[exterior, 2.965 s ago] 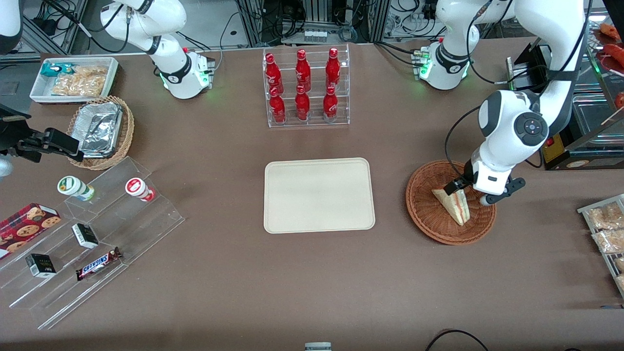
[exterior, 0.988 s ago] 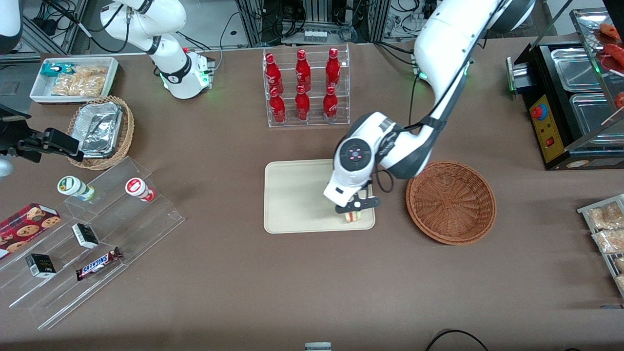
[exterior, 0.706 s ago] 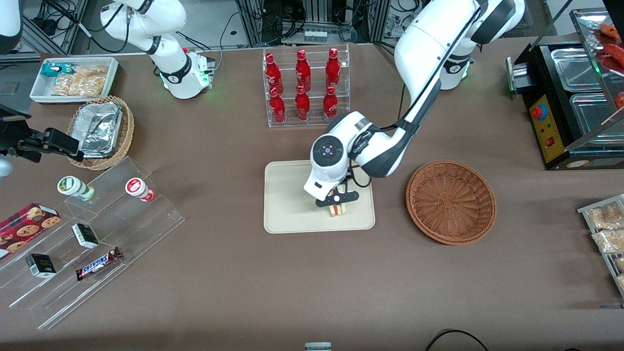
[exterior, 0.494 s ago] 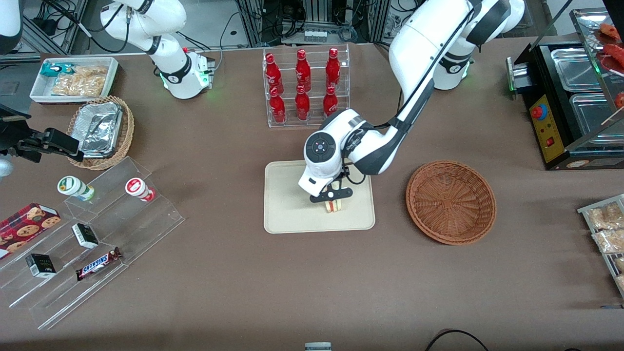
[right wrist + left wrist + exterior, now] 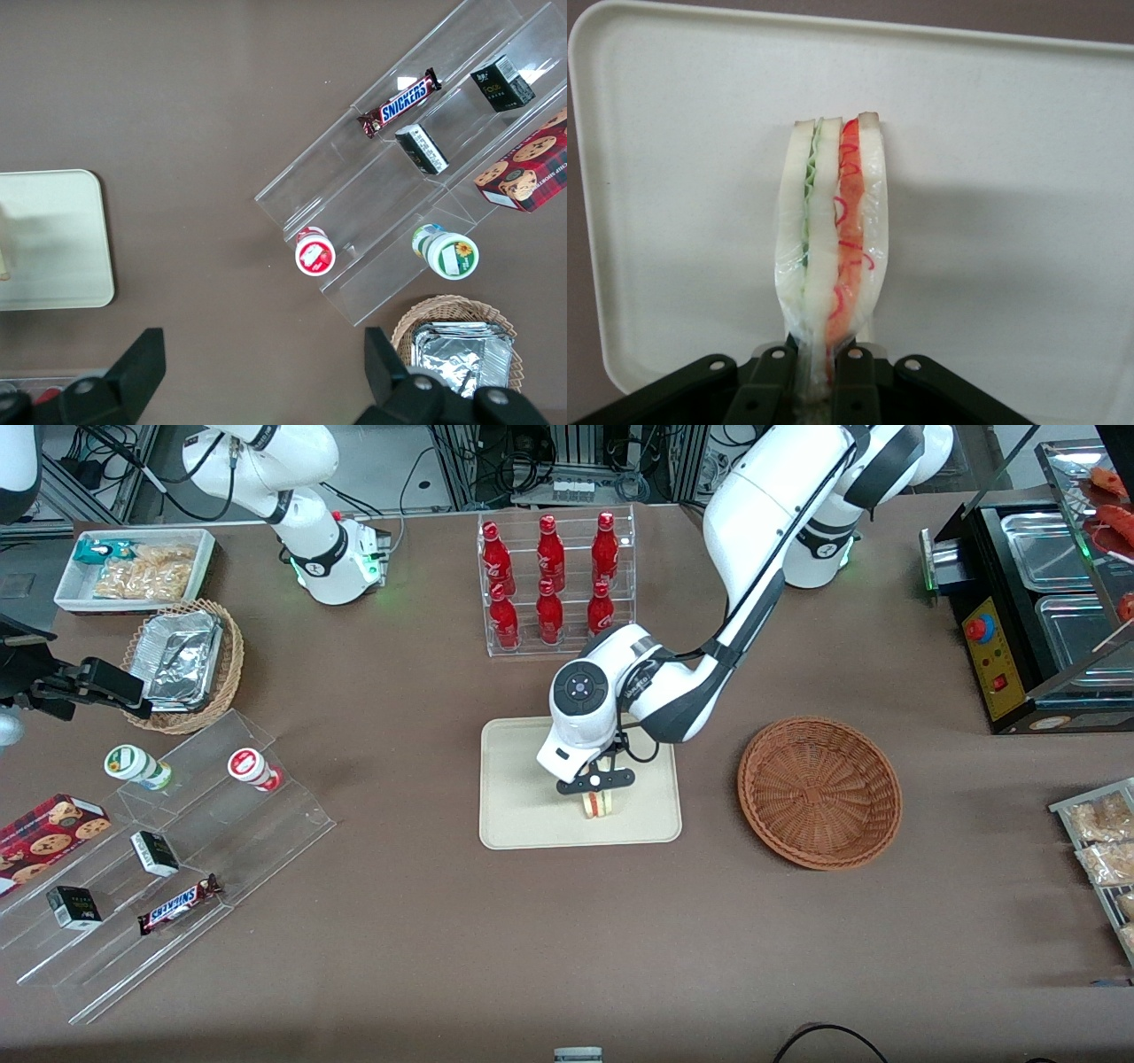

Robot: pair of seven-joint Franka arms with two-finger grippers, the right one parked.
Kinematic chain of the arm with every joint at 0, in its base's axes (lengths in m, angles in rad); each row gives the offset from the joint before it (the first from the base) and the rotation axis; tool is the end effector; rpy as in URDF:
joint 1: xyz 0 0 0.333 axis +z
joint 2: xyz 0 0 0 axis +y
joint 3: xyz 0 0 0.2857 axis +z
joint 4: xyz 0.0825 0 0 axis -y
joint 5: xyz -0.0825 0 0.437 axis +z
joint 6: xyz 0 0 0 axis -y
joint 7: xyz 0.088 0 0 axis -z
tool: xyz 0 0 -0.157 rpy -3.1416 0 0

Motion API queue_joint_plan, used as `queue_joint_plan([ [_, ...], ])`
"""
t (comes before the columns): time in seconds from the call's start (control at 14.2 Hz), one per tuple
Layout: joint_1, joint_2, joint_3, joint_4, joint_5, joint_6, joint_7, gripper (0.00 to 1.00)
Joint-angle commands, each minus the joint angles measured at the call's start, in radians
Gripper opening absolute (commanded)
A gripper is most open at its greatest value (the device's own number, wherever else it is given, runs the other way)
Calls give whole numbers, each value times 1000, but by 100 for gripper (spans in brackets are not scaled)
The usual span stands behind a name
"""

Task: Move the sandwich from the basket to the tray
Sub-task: 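Lower the sandwich onto the tray and open the left gripper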

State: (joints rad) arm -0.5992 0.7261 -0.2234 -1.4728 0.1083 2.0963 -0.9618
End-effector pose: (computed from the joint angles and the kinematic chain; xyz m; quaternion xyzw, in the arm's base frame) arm 0.5114 -0.5179 0.1467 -0.9966 -0.0645 0.0491 0.0142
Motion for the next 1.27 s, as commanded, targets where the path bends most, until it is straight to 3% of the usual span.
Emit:
queue_joint_plan([
  [0.0,-8,10,6,-17,13,60,-6,11],
  [0.07,-7,10,6,-18,5,67,-6,28],
  [0.21,1,9,4,-17,-5,68,-14,100],
  [0.49,4,-63,9,-8,-39,22,-6,100],
  [0.85,24,-215,13,-8,-35,-184,-1,100],
  [1.2,73,-275,64,-17,-32,-376,3,100],
])
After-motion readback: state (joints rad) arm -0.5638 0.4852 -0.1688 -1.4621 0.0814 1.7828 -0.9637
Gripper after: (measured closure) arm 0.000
